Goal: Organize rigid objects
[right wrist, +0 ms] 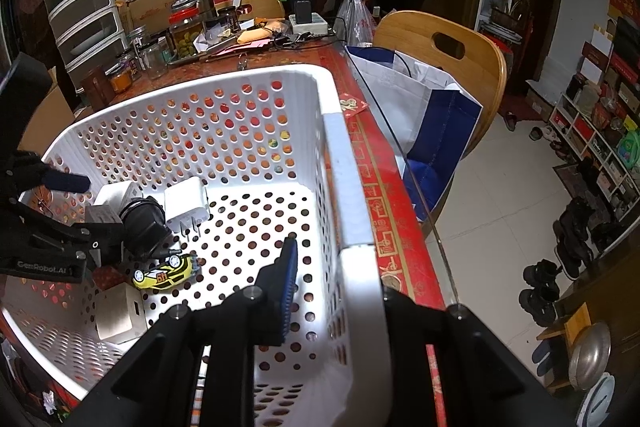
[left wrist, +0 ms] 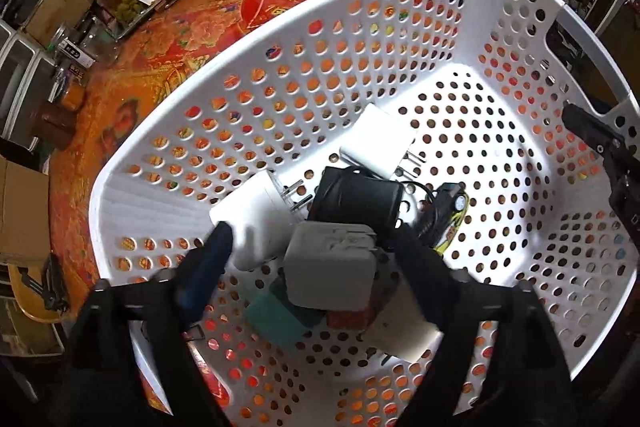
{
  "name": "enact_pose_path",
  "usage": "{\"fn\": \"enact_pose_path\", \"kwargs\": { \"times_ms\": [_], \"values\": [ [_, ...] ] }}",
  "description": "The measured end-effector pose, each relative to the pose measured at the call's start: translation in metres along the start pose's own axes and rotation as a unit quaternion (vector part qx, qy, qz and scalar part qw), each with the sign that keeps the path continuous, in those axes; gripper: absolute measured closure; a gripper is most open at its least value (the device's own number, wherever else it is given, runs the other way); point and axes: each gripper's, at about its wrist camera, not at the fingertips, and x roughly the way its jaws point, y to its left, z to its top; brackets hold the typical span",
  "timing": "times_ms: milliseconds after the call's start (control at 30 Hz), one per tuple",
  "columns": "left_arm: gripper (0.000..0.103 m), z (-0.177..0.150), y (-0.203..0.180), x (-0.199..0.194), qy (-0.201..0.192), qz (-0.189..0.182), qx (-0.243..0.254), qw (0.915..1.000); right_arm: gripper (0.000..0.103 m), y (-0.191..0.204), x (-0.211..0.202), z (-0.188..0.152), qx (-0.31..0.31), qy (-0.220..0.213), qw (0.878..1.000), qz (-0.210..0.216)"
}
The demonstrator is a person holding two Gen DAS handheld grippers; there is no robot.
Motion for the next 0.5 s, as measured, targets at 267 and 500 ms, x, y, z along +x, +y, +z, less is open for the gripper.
{"fn": "enact_pose_path", "kwargs": {
  "times_ms": [267, 500],
  "values": [
    [0.001, -0.007, 0.014, -0.030, -0.075, -0.030, -0.025, 0.9965, 0.060, -0.005, -0.011, -0.001, 0.001, 0.007, 1.000, -0.023],
    [0.000, -0.093, 0.038, -0.141, -0.279, 0.011, -0.091, 0.9559, 0.024, -0.006, -0.107, -0.021, 0.041, -0.108, 0.993, -0.032]
  ]
}}
